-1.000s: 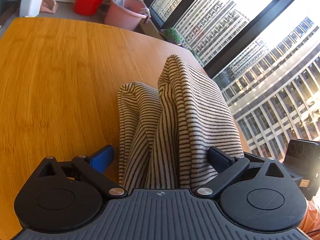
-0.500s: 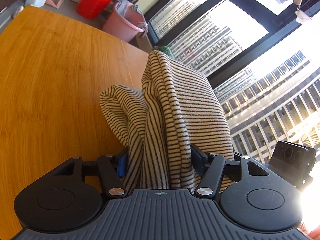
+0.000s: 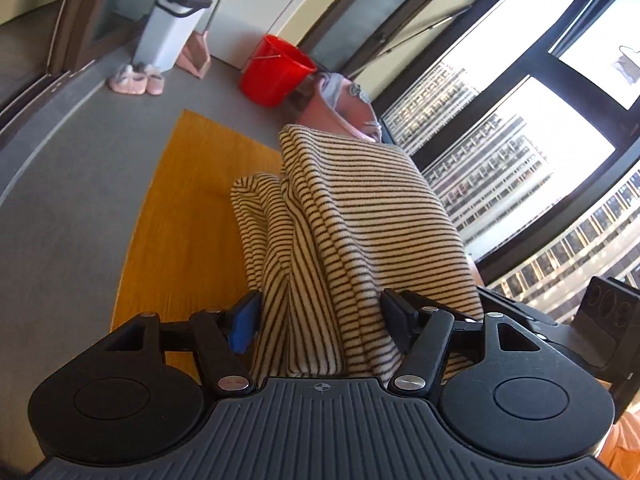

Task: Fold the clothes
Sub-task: 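Lift the gripped end with both grippers and fold it over the shirt, then lower the folded end onto the stack and open both grippers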

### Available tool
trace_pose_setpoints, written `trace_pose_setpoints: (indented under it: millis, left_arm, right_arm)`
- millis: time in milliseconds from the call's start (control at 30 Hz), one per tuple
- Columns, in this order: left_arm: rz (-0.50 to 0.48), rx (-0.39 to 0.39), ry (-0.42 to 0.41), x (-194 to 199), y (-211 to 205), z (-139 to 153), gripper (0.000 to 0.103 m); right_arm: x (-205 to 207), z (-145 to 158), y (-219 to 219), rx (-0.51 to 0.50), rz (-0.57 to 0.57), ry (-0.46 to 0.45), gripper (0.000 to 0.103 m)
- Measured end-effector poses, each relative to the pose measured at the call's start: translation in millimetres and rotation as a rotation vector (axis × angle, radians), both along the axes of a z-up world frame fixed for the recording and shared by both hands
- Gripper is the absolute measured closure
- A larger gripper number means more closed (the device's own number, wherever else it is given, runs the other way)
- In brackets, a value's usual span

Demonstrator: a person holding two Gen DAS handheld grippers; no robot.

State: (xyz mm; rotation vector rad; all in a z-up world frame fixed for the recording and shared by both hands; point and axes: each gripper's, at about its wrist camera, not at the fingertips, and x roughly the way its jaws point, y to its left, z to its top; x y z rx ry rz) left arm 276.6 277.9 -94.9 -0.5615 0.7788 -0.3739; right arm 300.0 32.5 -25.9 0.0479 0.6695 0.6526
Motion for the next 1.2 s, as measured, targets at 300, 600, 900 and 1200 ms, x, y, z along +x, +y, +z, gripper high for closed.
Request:
trace_pose_setpoints:
  millis: [300,600,900,1200]
  left_arm:
    - [-0.096,0.054,-0.234,-3.5,-40.5,71.0,0.025]
    - [-0.125,0.251,-0.166,10.5,-74.0,34.4,0.032]
    - [-0.161,0.279,-0.191,8.6,-68.1,29.2,0.032]
    - [-0.164,0.309,-0.235,1.1,-63.7,25.4,0.032]
  right_arm:
    - [-9.9,8.1,23.9,-0.133,-0.059,-0.049,0.032]
    - [-20.2,25.6,-40.1,-0.125,-0.053,-0.077,0.003]
    - [34.2,59.5,-32.1,-0.025,-0.160,-0.094,0.000]
    - [58.8,9.0,14.4,-0.251,-0.198,-0.011,0.000]
